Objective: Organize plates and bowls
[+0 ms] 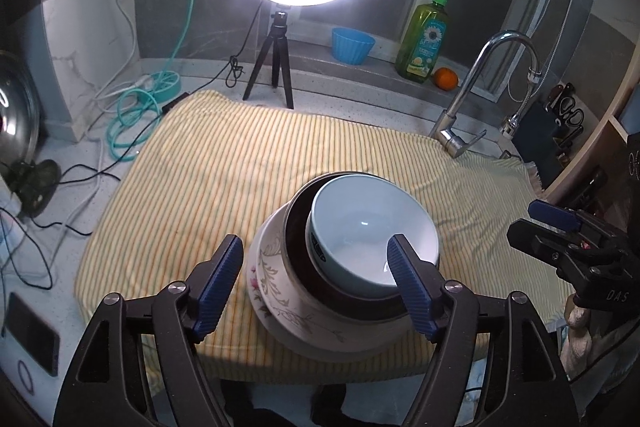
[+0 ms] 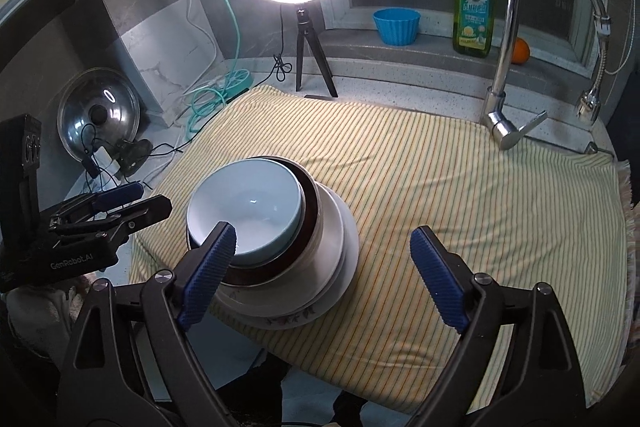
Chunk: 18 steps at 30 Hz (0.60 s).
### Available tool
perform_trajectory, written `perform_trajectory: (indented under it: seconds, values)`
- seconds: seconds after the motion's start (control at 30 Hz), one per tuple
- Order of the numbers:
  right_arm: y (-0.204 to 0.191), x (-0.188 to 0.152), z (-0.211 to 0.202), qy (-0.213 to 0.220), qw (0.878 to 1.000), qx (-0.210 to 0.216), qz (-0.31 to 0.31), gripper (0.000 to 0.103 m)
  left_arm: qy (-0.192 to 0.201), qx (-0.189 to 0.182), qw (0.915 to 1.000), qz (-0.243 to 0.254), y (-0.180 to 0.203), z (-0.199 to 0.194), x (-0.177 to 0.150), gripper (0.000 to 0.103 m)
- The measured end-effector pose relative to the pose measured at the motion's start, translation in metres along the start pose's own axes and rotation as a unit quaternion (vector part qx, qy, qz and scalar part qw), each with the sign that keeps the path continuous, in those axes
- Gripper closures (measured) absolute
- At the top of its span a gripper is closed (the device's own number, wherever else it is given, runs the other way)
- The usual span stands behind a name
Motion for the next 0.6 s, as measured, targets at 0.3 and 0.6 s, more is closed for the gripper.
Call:
perform_trajectory:
  seconds: [0.3, 0.6]
  values:
    - [0.0001, 0.0036, -0.0063, 0.013, 1.0, -0.005, -0.001, 0.011, 0.004, 0.003, 1.0, 0.001, 0.0023, -0.0006, 0.001, 0.028]
    - [-0.0016, 0.0035, -0.0073, 0.014, 1.0, -0.006, -0.004, 0.011, 0.005, 0.003, 1.0, -0.001, 0.0018, -0.0018, 0.001, 0.028]
Point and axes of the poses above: each gripper's, at about its wrist camera, not at the fingertips, and z roughly the way its jaws point, y to its right, x to its top, the point moved 3 cm from there along z, roughly the way its jaws point, and after that the axes turned 3 degrees about -x, right-handed, at the moved point
